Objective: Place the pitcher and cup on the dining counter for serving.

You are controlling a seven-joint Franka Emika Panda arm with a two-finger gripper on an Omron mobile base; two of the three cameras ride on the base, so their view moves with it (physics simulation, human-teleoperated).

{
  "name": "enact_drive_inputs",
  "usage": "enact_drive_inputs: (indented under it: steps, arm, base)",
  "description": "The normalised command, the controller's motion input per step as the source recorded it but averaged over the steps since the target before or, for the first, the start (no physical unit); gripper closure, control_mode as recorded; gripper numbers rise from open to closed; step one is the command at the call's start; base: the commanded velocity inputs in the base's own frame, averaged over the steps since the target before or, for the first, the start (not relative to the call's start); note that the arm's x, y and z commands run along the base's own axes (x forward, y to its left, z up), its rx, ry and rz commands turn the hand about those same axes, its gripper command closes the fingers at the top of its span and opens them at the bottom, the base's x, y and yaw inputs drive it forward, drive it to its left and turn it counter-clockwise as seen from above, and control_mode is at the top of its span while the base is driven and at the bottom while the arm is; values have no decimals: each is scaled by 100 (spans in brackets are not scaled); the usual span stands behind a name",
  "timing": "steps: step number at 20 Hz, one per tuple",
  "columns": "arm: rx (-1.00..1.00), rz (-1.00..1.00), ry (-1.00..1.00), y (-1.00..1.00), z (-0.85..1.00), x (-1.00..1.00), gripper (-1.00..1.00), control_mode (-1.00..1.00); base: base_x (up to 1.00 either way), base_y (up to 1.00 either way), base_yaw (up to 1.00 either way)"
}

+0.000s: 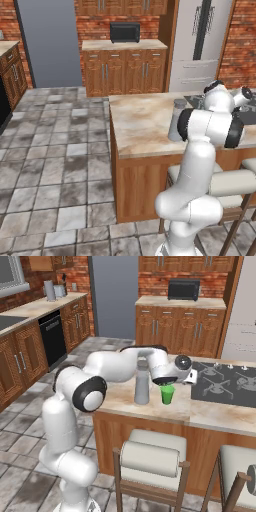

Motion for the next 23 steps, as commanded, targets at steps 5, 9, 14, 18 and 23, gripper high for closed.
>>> enact_drive_inputs:
  steps: [5,9,14,18,23]
  arm:
    - [-8,5,-10,38,80,-91,-100,-100]
    - [-13,7,-3,65,68,-86,-100,-100]
    - [-13,6,0,73,62,-82,-100,-100]
    - [-14,6,0,75,52,-80,-100,-100]
    - [-13,5,0,71,59,-76,-100,-100]
  base:
    - [0,0,0]
    - [0,0,0]
    - [0,0,0]
    - [0,0,0]
    - [0,0,0]
